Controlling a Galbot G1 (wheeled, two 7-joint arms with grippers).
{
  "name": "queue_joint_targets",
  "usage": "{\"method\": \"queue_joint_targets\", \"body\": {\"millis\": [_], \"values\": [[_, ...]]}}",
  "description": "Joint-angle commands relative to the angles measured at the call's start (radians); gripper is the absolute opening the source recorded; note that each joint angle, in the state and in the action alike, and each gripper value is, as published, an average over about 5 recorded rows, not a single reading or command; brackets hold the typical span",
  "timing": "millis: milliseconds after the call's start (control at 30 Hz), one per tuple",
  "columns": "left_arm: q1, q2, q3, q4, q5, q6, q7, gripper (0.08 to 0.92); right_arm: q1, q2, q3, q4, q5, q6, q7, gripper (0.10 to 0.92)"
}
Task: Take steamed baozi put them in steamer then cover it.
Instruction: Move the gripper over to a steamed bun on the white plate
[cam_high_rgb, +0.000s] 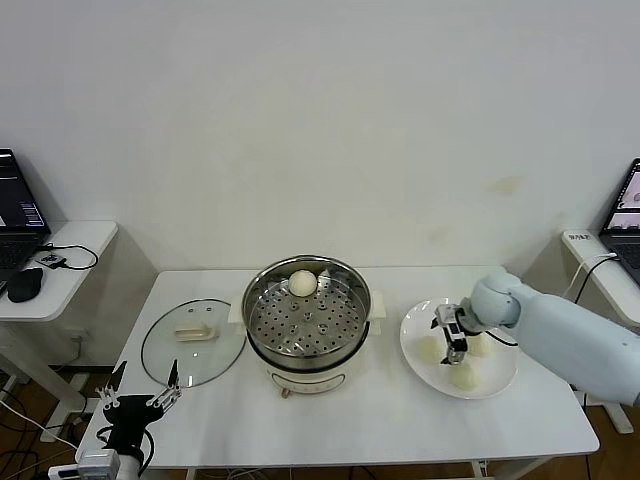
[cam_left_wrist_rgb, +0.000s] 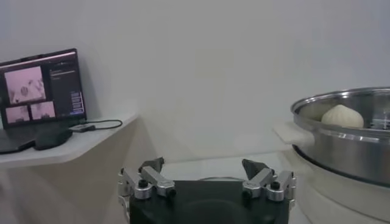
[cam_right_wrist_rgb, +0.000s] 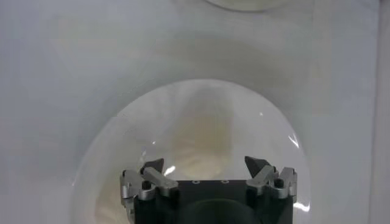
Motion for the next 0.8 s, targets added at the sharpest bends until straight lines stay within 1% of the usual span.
{"method": "queue_joint_targets", "body": {"millis": [33,133,367,567,800], "values": [[0.0,0.0,0.0,0.002,0.0,-0.001,0.0,0.823,-0.012,0.044,0.008,-0.036,-0.006,0.0,0.001,0.823],[-0.001,0.0,0.0,0.007,0.0,-0.001,0.0,0.823,-0.017,0.051,0.012,-0.044,-0.014,0.001,0.001,0.809],[-0.004,-0.001,0.001,0.009,-0.001,-0.001,0.0,0.823,-0.021,0.052,0.014,-0.05,-0.026,-0.003,-0.005,0.718],[-0.004,-0.003,0.002,0.011,-0.002,-0.001,-0.001,0.823,-0.024,0.041,0.021,-0.048,-0.034,-0.002,-0.011,0.66],[-0.001,-0.006,0.004,0.003,-0.001,-0.002,-0.001,0.823,-0.011,0.01,0.034,-0.011,-0.02,-0.006,-0.017,0.629]]}}
